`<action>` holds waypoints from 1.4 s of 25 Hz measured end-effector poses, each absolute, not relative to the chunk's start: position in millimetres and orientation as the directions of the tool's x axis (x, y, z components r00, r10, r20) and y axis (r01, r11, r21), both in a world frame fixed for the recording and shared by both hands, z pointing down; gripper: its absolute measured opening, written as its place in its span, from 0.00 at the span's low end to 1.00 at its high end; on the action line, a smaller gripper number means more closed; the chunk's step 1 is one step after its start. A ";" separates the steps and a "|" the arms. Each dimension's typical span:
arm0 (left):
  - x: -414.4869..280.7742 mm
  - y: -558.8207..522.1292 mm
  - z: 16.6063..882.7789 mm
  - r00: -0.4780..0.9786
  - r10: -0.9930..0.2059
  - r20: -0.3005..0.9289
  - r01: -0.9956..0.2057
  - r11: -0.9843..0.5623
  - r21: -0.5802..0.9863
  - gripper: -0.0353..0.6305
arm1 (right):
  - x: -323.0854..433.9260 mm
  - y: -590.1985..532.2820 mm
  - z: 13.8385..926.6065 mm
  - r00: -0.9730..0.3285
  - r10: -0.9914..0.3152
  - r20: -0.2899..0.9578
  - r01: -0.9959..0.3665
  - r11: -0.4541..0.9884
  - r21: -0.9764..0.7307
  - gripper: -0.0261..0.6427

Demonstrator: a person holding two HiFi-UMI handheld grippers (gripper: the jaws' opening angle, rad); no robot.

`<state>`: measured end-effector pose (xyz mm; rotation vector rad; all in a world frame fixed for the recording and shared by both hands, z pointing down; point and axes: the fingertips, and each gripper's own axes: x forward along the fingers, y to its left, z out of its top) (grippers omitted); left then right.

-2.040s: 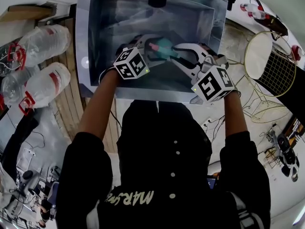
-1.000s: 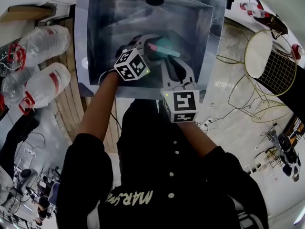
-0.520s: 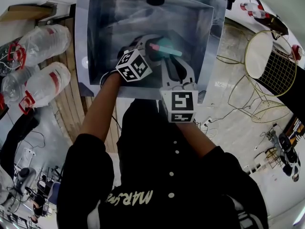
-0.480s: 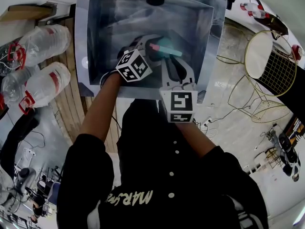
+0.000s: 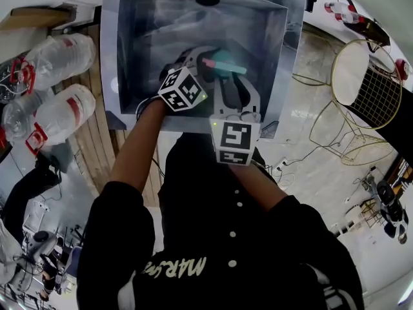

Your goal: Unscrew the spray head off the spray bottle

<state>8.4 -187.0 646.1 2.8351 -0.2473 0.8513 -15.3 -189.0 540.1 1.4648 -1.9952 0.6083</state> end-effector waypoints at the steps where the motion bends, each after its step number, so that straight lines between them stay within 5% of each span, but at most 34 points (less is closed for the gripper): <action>1: 8.8 -187.7 645.9 0.822 -0.113 0.558 -0.213 -0.970 0.116 0.62 | -14.3 -190.2 540.2 -0.197 -0.700 0.687 -0.961 0.276 0.006 0.25; 17: 10.1 -184.2 646.3 0.817 -0.123 0.563 -0.217 -0.971 0.103 0.62 | -6.3 -199.7 549.4 -0.082 -0.734 0.674 -0.994 0.105 -0.007 0.25; 23: 10.8 -184.9 645.2 0.823 -0.105 0.558 -0.200 -0.974 0.111 0.62 | -8.7 -200.7 548.2 -0.320 -0.683 0.656 -0.916 0.400 -0.030 0.25; 29: 10.8 -184.6 645.7 0.829 -0.072 0.555 -0.158 -0.981 0.109 0.62 | -14.3 -198.0 548.6 -0.644 -0.419 0.640 -0.578 0.815 -0.049 0.25; 35: 11.1 -186.1 647.0 0.824 -0.083 0.561 -0.174 -0.979 0.111 0.62 | -13.5 -198.8 547.8 -0.685 -0.333 0.648 -0.451 0.892 -0.018 0.27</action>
